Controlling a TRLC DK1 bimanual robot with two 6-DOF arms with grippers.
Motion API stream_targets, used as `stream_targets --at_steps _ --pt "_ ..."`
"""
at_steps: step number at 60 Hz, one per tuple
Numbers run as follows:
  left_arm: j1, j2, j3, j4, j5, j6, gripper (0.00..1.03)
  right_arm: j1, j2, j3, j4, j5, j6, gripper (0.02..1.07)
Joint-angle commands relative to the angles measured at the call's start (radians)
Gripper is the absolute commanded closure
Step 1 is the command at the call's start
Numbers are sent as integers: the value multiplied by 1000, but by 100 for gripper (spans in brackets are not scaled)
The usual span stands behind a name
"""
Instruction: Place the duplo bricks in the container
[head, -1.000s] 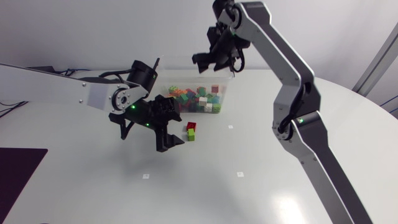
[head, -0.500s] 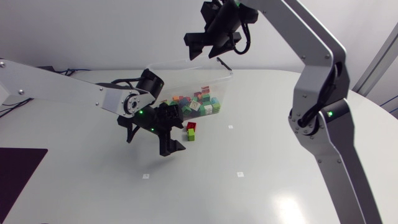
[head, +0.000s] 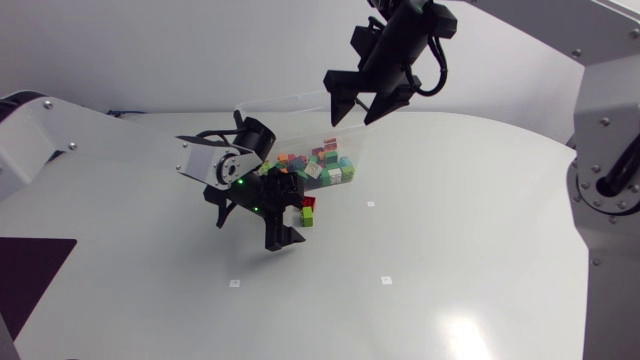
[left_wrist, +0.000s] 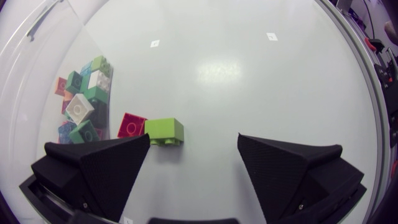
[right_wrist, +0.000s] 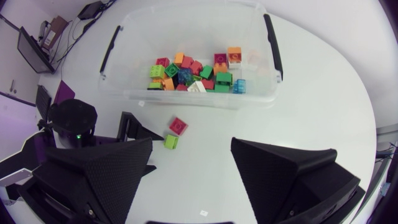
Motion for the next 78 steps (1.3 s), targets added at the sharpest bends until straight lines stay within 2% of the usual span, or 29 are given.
stream_targets --at_steps 1,10,29,36,49,53,59,65,78 --pt "-11 40 43 10 10 37 6 2 -56 -124 34 1 25 15" --pt "-15 89 93 11 0 38 6 14 -98 -282 131 4 29 15" --pt "-12 162 139 16 -51 40 8 37 -141 -499 287 22 -11 15" --pt "-14 176 139 16 -51 38 16 53 -150 -592 361 33 -69 15" --pt "-3 172 128 5 -50 37 44 68 -121 -721 533 54 -198 15" --pt "3 158 111 -2 -46 38 48 65 -112 -746 591 45 -241 15" --pt "12 116 66 -4 -31 50 49 71 -99 -786 677 48 -308 15" --pt "25 77 36 -7 -8 50 48 73 -69 -790 711 22 -359 15" --pt "37 -6 -15 -44 24 66 48 73 -30 -784 720 -16 -411 15"
